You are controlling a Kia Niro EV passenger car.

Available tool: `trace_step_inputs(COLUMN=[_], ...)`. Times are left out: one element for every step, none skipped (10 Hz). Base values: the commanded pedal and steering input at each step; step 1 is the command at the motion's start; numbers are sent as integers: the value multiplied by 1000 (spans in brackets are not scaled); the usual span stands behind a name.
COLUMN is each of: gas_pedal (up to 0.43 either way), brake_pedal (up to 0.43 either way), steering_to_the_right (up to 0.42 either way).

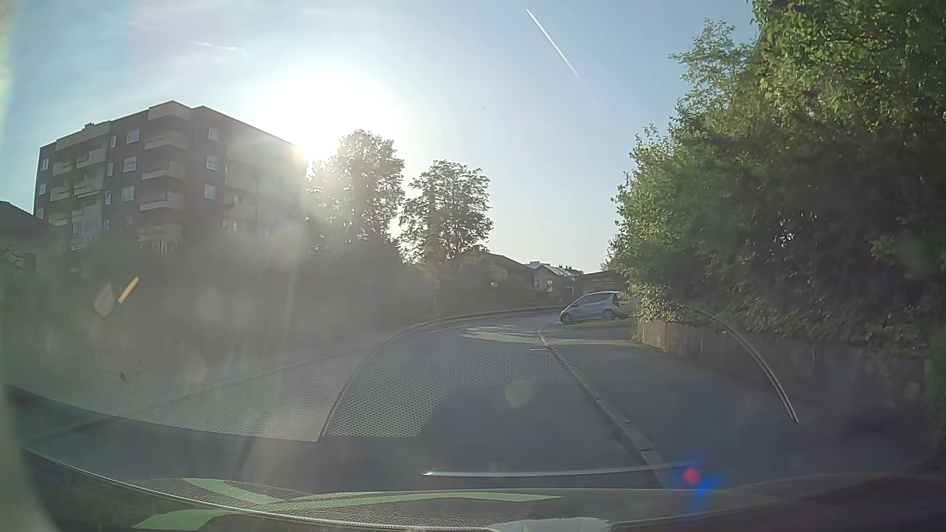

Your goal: Follow the waypoints while adhering to traffic rules and regulations

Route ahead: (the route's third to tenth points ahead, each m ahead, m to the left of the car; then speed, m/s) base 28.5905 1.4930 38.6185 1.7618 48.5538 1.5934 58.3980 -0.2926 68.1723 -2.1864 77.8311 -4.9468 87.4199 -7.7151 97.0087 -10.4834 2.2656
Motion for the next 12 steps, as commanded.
trace_step_inputs(gas_pedal=[47, 47, 47, 47, 47, 47, 47, 47, 47, 47, 47, 47], brake_pedal=[0, 0, 0, 0, 0, 0, 0, 0, 0, 0, 0, 0], steering_to_the_right=[-40, -42, -44, -44, -44, -44, -43, -42, -41, -39, -37, -35])
